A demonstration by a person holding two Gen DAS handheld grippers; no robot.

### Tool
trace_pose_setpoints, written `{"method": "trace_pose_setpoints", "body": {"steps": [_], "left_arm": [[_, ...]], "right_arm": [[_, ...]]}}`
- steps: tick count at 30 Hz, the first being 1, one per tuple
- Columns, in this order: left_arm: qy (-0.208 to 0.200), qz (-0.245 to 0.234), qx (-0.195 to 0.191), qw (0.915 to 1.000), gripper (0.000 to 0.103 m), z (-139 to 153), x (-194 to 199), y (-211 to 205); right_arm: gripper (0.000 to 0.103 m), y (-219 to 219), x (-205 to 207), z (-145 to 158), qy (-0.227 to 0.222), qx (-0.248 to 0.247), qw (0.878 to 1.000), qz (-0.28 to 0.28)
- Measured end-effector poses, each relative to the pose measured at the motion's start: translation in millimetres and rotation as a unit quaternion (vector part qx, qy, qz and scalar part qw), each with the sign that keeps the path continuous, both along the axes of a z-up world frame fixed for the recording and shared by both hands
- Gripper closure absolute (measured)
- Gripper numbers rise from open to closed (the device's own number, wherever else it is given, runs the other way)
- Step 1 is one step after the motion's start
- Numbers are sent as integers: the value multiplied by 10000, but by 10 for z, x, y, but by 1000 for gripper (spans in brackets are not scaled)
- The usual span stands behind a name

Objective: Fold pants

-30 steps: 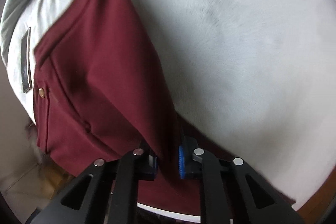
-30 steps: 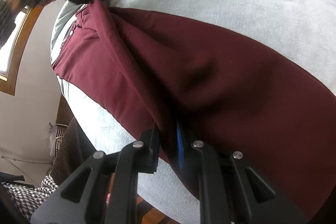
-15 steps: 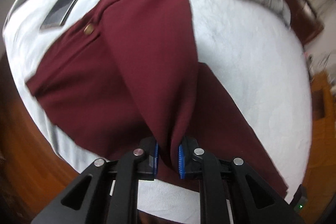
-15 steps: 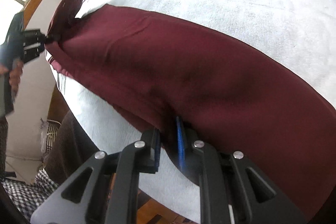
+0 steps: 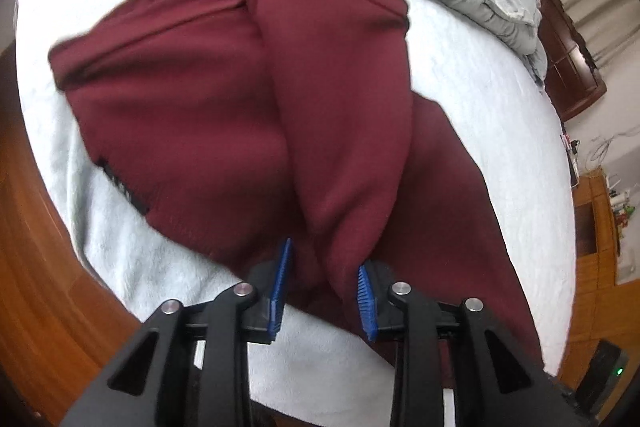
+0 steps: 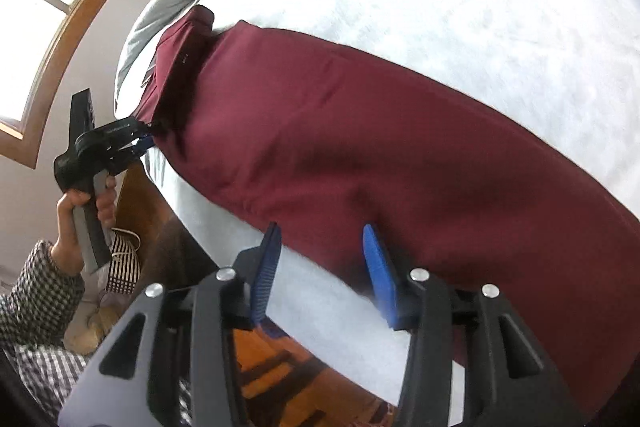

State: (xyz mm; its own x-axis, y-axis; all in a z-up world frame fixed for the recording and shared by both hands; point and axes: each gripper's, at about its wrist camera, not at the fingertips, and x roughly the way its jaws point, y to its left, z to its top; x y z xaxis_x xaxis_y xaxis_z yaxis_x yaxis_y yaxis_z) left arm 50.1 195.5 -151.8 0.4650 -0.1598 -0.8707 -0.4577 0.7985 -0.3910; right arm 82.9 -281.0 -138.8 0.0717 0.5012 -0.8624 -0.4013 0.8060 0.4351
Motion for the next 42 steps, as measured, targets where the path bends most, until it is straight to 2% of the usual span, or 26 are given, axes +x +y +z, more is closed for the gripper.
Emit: {"method": "trace_pose_setpoints", "body": {"steps": [3,4,6,8,11,13,17,19,21,23,26,30,31,32,34,35,36,38,40,42], "left_arm": [[29,-23,196,9998,67,-49,-19,45],[106,-9,172,9998,66,-133,-23,98],[122,38,46,9999,65,-140,-15,139],[145,77,81,9998,53,-40,-67,162],[173,144,382,9990,32,244,-69,136],[54,173,709,9973,23,474,-41,116],[111,56,1603,9870,17,765,302,19],[349,-41,2101,9770,16,792,612,-64],[780,-96,2560,9635,13,706,921,-123],[1360,-83,2926,9465,13,520,1284,-144],[2008,139,3143,9277,14,267,1674,-103],[2352,512,3552,9033,14,76,1918,-46],[2411,566,3563,9010,19,40,1958,-21],[2430,599,3531,9015,31,28,1972,-2],[2394,760,3226,9126,47,-1,1959,97],[2319,899,3206,9140,59,19,1926,138],[2278,968,3196,9146,64,37,1902,173],[2174,921,3162,9188,83,78,1845,240],[2038,938,3040,9259,95,132,1761,328],[1819,1040,2779,9375,98,230,1593,453]], "right_arm": [[59,165,-15,-256,152,-535,9984,137],[59,197,-63,-356,213,-720,9970,193],[55,267,-137,-439,26,-982,9948,285],[52,301,-177,-369,-63,-1003,9943,344],[52,300,-169,-229,-85,-802,9963,311],[48,306,-155,-146,-140,-716,9969,298],[48,396,-131,-126,-168,-674,9970,344],[48,438,-99,-175,-112,-669,9972,320],[48,438,-104,-212,-39,-655,9974,288],[48,412,-81,-254,17,-630,9977,240],[48,361,-38,-274,96,-528,9984,172],[48,323,-20,-303,169,-454,9988,96],[48,312,-16,-307,186,-424,9989,73],[48,281,-12,-312,213,-380,9990,41],[47,235,-7,-318,252,-300,9992,-6],[47,236,1,-321,258,-283,9993,-23],[47,219,1,-321,263,-268,9993,-31],[46,213,1,-325,270,-239,9993,-56],[46,217,-3,-331,275,-225,9993,-69],[46,216,-2,-332,270,-220,9994,-76]]}}
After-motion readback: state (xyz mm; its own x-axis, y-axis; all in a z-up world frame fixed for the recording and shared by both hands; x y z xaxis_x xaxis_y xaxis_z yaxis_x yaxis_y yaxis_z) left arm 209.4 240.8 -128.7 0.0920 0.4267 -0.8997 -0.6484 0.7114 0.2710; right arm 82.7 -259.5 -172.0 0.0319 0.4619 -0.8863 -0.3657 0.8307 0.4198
